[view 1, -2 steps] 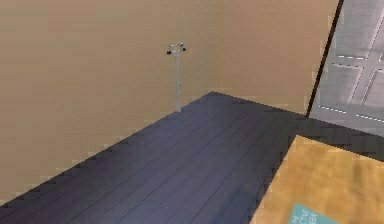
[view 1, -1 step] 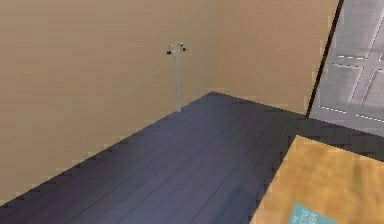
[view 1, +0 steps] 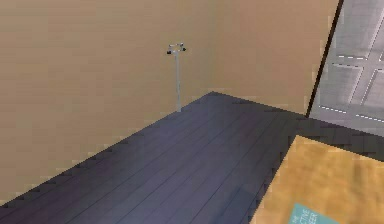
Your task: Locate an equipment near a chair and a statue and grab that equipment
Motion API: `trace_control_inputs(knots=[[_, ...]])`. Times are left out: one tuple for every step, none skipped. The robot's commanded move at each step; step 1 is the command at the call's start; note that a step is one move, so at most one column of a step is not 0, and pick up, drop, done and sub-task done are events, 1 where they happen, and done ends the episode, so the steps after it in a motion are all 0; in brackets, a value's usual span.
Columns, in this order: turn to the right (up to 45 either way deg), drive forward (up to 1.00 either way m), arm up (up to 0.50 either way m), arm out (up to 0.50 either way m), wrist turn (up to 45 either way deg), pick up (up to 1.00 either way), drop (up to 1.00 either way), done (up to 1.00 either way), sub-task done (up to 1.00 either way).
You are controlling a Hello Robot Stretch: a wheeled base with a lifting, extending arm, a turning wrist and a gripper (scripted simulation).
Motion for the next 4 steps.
trace_control_inputs(knots=[[0.0,0.00,0.00,0.28,0.0,0.00,0.00,0.00,0.00],[0.0,0.00,0.00,0.00,45.0,0.00,0.00,0.00,0.00],[0.0,0.00,0.00,0.00,45.0,0.00,0.00,0.00,0.00],[0.0,0.00,0.00,0.00,45.0,0.00,0.00,0.00,0.00]])
